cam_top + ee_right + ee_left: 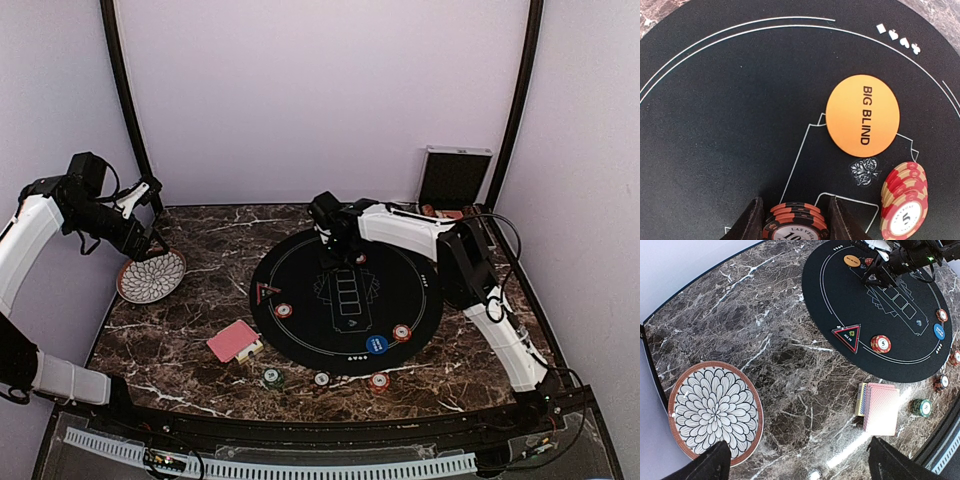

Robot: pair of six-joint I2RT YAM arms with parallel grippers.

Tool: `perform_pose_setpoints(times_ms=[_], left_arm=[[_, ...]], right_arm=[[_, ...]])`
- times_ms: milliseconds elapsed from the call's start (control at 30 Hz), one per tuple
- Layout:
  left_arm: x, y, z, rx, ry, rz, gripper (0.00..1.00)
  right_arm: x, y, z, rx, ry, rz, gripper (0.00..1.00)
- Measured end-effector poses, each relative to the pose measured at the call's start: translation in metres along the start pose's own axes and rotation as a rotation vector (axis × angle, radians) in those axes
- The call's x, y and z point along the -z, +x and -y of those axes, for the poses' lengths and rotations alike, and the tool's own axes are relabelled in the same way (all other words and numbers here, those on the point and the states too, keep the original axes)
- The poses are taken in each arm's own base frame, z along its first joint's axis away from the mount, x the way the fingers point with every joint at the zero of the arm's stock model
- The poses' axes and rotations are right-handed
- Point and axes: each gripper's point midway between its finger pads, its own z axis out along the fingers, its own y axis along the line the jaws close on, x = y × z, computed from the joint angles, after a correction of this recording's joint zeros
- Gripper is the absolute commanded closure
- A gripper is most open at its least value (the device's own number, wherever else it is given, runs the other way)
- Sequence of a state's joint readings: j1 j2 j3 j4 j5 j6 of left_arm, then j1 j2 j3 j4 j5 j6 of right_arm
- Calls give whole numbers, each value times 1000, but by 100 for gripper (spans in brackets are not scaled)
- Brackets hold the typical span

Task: Distribute texas hold em gaming equipment
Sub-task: Place the poker chips pile in the big blind area, then pick up the pile of poker chips from the pile of poker chips.

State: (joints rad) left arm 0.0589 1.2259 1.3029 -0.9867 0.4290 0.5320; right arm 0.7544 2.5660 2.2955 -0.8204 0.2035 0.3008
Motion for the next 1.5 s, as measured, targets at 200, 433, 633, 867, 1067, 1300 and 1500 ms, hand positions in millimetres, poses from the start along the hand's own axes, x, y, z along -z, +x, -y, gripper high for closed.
perform_pose_setpoints(times_ms=[200,433,633,867,1067,1300,1500], left_arm=[[0,0,0,0,0,0,1],[0,0,0,0,0,-1,1],[0,0,0,0,0,-1,1],[2,-2,0,-2,-2,3,1],[4,-4,0,-4,-6,9,1],[5,-4,0,-4,-6,7,1],[6,-5,0,-6,-8,10,1]], right_arm=[[-1,-6,5,-10,7,17,87],[-3,-10,13,-21,24,27,84],[-5,-13,13,-24,25,38,61],[-5,-14,13,-19,24,43,47],[0,-17,11,-14,31,58,46],[43,-29,-1,29,42,122,48],[123,9,-64,167,-58,167,40]])
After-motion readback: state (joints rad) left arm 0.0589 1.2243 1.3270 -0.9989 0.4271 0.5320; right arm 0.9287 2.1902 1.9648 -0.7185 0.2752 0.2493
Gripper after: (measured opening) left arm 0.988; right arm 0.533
